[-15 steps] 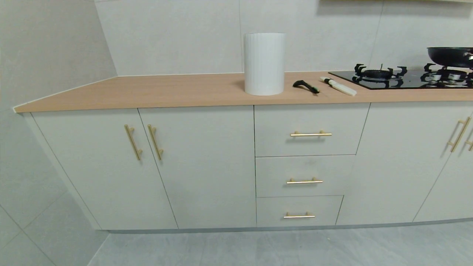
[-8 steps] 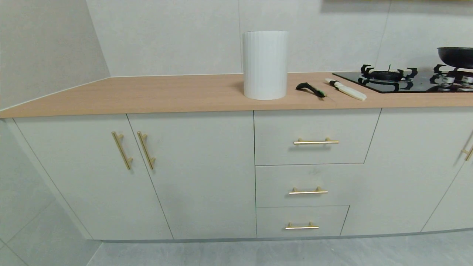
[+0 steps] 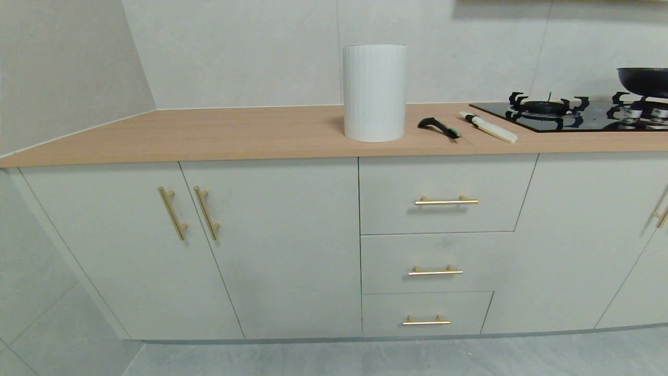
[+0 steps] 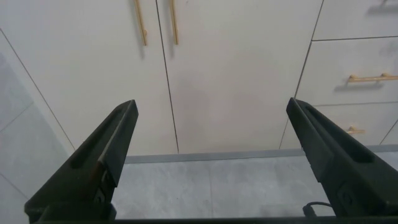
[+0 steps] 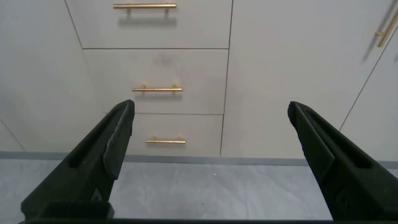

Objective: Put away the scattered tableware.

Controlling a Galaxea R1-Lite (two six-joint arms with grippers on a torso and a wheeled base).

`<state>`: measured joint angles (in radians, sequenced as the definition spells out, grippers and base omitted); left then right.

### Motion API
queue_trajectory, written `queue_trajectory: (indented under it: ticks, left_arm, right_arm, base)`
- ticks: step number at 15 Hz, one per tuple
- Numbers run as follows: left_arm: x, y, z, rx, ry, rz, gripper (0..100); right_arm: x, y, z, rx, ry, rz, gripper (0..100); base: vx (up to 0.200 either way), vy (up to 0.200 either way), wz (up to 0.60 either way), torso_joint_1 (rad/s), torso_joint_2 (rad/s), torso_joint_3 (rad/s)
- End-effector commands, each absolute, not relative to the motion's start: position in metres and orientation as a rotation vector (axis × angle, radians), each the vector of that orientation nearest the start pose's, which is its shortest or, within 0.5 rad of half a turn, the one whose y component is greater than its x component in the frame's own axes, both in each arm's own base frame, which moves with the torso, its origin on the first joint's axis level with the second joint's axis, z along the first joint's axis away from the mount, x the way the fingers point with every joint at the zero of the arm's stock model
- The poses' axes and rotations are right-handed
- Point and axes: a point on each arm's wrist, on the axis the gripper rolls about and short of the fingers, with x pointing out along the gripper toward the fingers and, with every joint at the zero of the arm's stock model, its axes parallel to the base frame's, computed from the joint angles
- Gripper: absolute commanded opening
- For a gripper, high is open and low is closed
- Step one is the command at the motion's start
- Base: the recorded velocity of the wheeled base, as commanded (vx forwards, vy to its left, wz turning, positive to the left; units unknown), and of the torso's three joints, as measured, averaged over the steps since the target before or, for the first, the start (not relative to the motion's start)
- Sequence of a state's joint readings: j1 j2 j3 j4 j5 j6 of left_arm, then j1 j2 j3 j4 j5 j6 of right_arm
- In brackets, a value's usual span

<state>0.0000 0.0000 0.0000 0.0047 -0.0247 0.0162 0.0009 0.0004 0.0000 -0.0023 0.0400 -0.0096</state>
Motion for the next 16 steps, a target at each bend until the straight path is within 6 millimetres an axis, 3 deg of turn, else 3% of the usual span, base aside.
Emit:
queue_trajectory:
  ticks: [1,2,3,4,5,7,11,12,13,16]
  left_arm:
    - [-0.023,-0.001,0.075,0.017,0.006,-0.025,100]
    - [-0.023,-0.001,0.075,0.017,0.004,-0.025,100]
    - [-0.023,-0.001,0.075,0.015,0.006,-0.025,100]
    - [-0.023,-0.001,0.075,0.015,0.004,-0.025,100]
    - [-0.023,-0.001,0.075,0.015,0.004,-0.025,100]
    - [-0.023,-0.001,0.075,0.015,0.006,-0.025,100]
    - [-0.023,-0.001,0.075,0.015,0.004,-0.025,100]
    - [-0.023,-0.001,0.075,0.017,0.006,-0.025,100]
    - [-0.023,-0.001,0.075,0.015,0.004,-0.025,100]
    - [-0.023,-0.001,0.075,0.015,0.004,-0.025,100]
  right_arm:
    - [-0.023,0.001,0.076,-0.011,0.001,0.041,100]
    - [-0.024,0.001,0.080,-0.014,-0.019,0.041,100]
    - [-0.034,0.000,0.130,0.036,-0.127,0.079,100]
    - [-0.031,0.000,0.148,0.058,-0.082,0.121,100]
    - [-0.026,0.000,0.150,0.049,-0.035,0.139,100]
    - [0.012,0.004,0.159,-0.005,0.216,0.245,100]
    - [0.089,0.018,0.173,-0.045,0.538,0.295,100]
    - [0.098,0.020,0.172,-0.049,0.574,0.298,100]
    - [0.134,0.031,0.169,-0.060,0.660,0.324,100]
    - [0.201,0.045,0.148,-0.063,0.703,0.324,100]
  base:
    - [0.000,0.000,0.00,0.000,0.00,0.000]
    - [0.000,0.000,0.00,0.000,0.00,0.000]
    - [0.000,0.000,0.00,0.000,0.00,0.000]
    - [0.000,0.000,0.00,0.000,0.00,0.000]
    - [0.000,0.000,0.00,0.000,0.00,0.000]
    - [0.000,0.000,0.00,0.000,0.00,0.000]
    - [0.000,0.000,0.00,0.000,0.00,0.000]
    - [0.000,0.000,0.00,0.000,0.00,0.000]
    - [0.000,0.000,0.00,0.000,0.00,0.000]
    - [0.000,0.000,0.00,0.000,0.00,0.000]
